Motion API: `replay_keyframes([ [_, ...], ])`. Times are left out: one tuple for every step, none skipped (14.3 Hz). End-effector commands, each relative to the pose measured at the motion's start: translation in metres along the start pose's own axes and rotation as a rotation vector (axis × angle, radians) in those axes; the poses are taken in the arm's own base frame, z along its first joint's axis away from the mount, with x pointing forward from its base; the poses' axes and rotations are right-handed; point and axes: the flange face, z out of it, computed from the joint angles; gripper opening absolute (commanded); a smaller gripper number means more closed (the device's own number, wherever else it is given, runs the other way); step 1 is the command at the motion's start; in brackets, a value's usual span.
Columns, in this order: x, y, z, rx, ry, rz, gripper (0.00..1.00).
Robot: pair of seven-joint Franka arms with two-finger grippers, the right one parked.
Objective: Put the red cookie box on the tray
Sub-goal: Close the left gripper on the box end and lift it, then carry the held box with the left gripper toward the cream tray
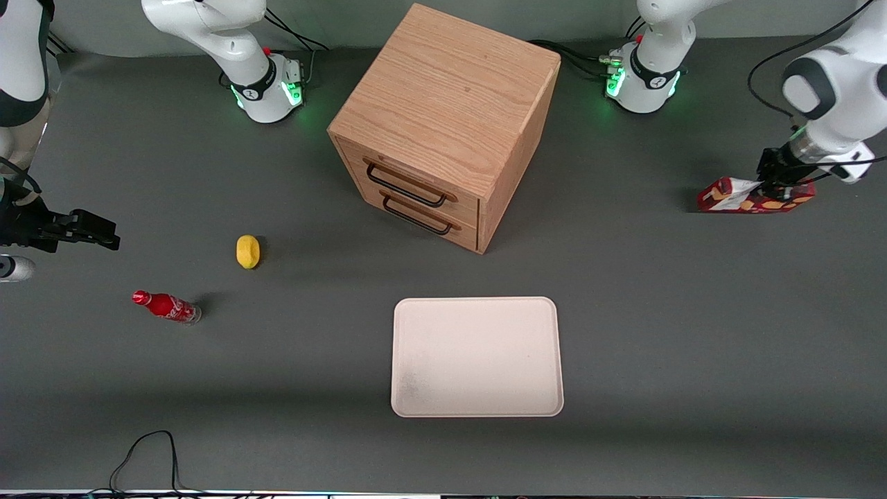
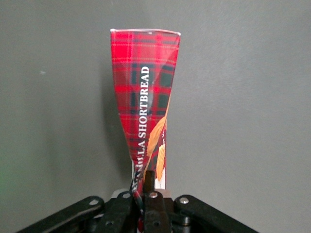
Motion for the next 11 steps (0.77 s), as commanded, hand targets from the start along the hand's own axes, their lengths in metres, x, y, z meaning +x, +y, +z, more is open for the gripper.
replay_keyframes([
  [0.003,0.012,-0.080,0.001,-0.014,-0.006,0.00],
  [0.004,0.015,-0.103,0.013,-0.021,-0.004,0.00],
  [0.006,0.018,-0.129,0.016,-0.023,-0.004,0.00],
  [0.007,0.020,-0.153,0.010,-0.021,-0.001,0.00],
  [0.008,0.022,-0.178,0.003,-0.018,0.001,0.00],
  [0.008,0.024,-0.201,0.001,-0.016,0.003,0.00],
  [0.008,0.026,-0.227,-0.005,-0.013,0.006,0.00],
  [0.007,0.028,-0.253,-0.011,-0.008,0.008,0.00],
  [0.006,0.028,-0.281,-0.019,-0.003,0.018,0.00],
  [0.004,0.027,-0.301,-0.019,0.000,0.038,0.00],
  [0.003,0.027,-0.314,-0.023,0.003,0.053,0.00],
])
